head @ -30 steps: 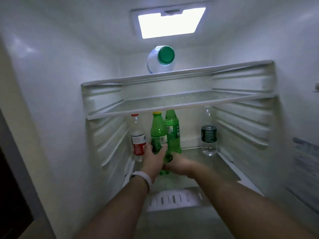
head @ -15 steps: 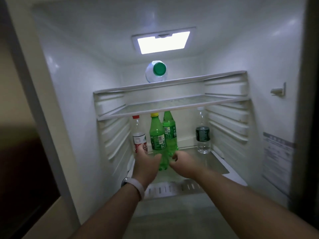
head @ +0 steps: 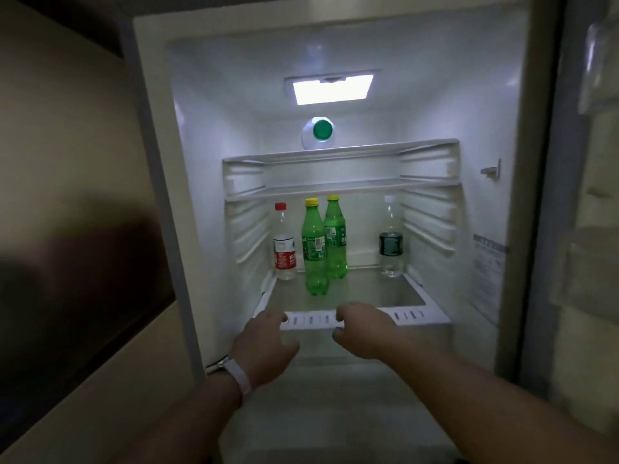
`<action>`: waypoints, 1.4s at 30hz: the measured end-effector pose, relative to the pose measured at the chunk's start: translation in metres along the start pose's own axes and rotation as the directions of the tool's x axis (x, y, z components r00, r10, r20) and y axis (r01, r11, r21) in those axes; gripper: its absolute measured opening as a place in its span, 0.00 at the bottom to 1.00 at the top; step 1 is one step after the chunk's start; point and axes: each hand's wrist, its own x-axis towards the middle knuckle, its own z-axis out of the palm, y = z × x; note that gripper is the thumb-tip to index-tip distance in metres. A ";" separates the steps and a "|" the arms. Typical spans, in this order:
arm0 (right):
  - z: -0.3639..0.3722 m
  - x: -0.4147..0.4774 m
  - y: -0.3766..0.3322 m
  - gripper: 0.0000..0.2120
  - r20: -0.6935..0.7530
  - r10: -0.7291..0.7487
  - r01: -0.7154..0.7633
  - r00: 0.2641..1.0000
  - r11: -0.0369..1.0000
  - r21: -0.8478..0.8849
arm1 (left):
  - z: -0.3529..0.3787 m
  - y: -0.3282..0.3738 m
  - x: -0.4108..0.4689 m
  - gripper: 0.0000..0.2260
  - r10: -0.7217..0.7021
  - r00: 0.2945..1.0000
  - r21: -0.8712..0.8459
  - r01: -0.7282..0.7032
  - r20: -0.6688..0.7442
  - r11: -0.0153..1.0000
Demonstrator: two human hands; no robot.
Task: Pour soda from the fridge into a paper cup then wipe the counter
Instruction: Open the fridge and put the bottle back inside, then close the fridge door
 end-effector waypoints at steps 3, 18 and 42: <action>-0.001 -0.027 -0.006 0.17 0.016 -0.028 0.029 0.999 0.999 -0.037 | 0.001 -0.008 -0.025 0.26 0.003 1.000 0.000 -0.003 -0.011 1.000; 0.013 -0.208 -0.054 0.20 0.082 0.019 -0.005 0.996 0.986 -0.168 | -0.018 -0.030 -0.204 0.26 0.050 0.998 -0.163 -0.043 0.036 0.986; -0.027 -0.578 -0.039 0.17 -0.068 0.395 -0.396 0.916 0.918 0.008 | 0.031 0.060 -0.444 0.24 0.506 0.859 -0.269 -0.471 0.075 0.840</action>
